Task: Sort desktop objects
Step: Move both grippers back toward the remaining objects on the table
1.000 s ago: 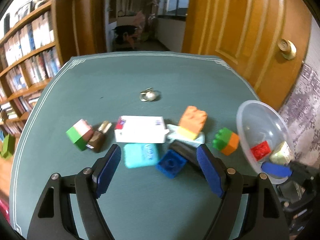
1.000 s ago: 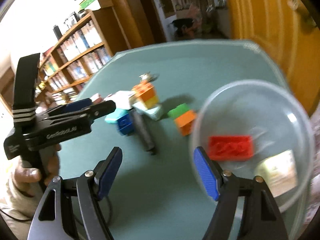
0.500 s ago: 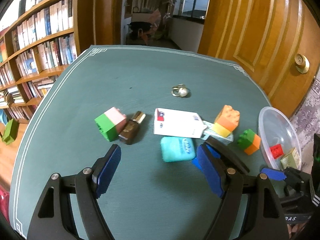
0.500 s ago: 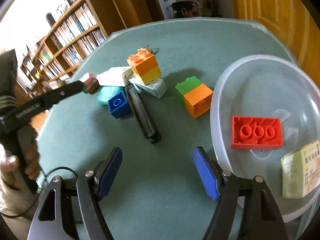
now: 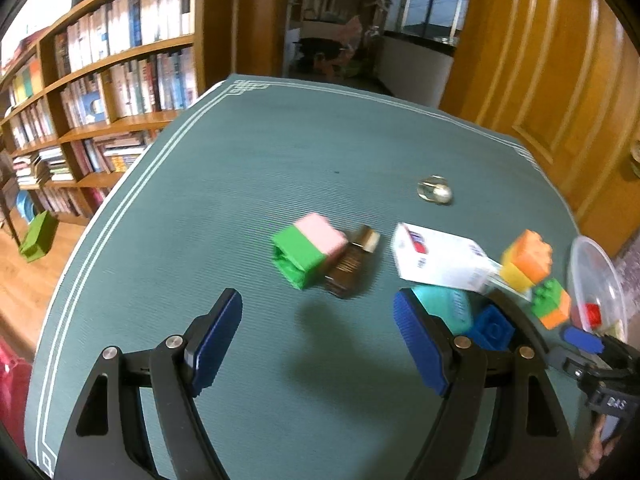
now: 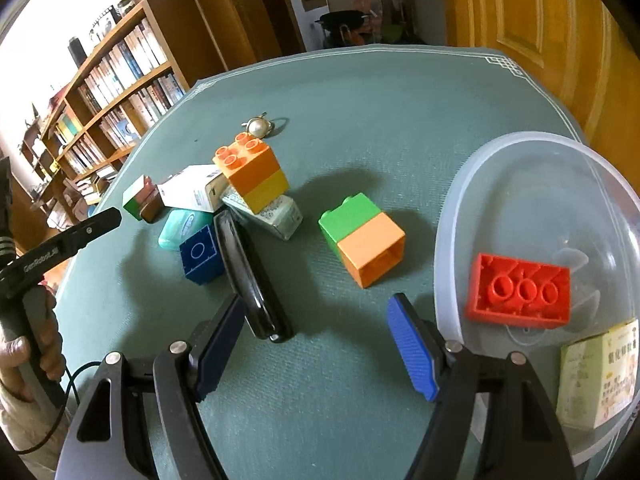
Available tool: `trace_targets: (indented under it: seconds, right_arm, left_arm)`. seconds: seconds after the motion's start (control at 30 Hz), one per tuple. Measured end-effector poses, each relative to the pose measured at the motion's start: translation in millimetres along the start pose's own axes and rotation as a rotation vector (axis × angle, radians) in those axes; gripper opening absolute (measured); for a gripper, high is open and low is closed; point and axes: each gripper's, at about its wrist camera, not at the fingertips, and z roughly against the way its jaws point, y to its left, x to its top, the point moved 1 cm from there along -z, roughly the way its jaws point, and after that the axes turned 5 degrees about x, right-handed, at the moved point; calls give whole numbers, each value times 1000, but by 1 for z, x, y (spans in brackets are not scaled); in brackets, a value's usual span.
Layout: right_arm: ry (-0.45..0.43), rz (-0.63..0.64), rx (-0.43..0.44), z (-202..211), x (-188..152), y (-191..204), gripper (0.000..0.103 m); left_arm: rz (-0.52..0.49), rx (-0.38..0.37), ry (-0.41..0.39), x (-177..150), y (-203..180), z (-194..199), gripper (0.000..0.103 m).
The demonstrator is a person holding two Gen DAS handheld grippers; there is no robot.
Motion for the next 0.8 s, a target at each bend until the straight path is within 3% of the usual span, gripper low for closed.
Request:
trace_targets:
  seconds: [0.33, 0.57, 0.8]
  right_arm:
    - [-37, -18, -11, 2, 8, 2, 78]
    - [-58, -8, -37, 1, 20, 5, 78]
    - [-69, 26, -100, -10, 33, 8, 74]
  left_arm:
    - [-25, 58, -4, 24, 12, -35, 81]
    - [-50, 38, -3, 26, 8, -51, 81]
    - [-13, 18, -9, 27, 18, -56, 81]
